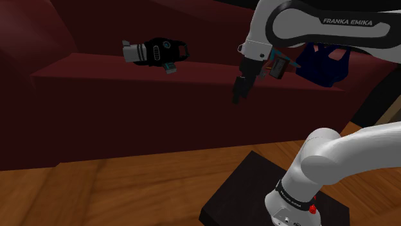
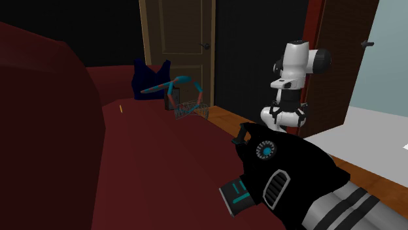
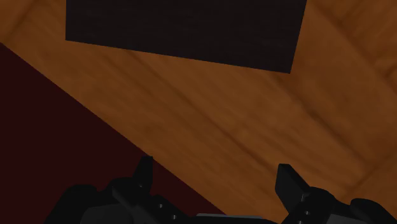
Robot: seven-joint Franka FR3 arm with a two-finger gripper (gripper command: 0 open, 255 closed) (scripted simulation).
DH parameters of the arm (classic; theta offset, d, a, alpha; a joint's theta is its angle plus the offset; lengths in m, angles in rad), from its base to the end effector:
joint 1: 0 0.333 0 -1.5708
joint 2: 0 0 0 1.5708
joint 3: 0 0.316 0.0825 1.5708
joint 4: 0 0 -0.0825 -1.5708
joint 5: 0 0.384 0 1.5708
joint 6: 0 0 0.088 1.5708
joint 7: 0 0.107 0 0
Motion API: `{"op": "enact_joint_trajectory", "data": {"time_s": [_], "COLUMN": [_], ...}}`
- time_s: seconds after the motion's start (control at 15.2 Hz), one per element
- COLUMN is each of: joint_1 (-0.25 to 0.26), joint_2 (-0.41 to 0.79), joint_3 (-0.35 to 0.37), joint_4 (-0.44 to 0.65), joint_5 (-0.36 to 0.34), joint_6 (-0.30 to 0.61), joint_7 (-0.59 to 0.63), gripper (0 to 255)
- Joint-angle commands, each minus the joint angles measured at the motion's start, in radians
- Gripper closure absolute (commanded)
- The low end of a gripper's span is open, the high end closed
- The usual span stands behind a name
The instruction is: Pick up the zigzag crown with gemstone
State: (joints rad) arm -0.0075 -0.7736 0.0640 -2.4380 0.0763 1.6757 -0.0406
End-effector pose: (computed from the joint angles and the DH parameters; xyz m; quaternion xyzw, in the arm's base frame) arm 0.3168 0.0296 0.5564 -0.9992 -0.0358 -0.0052 0.0156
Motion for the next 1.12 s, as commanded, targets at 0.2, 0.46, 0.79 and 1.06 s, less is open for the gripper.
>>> {"op": "enact_joint_trajectory", "data": {"time_s": [0.2, 0.46, 0.79, 1.06], "joint_1": [-0.020, -0.041, -0.055, -0.056], "joint_2": [0.015, 0.055, 0.134, 0.217], "joint_3": [-0.070, -0.161, -0.272, -0.360], "joint_4": [0.026, 0.080, 0.175, 0.275], "joint_5": [-0.047, -0.100, -0.147, -0.162], "joint_6": [0.002, 0.008, 0.020, 0.026], "joint_7": [-0.096, -0.222, -0.378, -0.505], "gripper": [0, 0, 0, 0]}}
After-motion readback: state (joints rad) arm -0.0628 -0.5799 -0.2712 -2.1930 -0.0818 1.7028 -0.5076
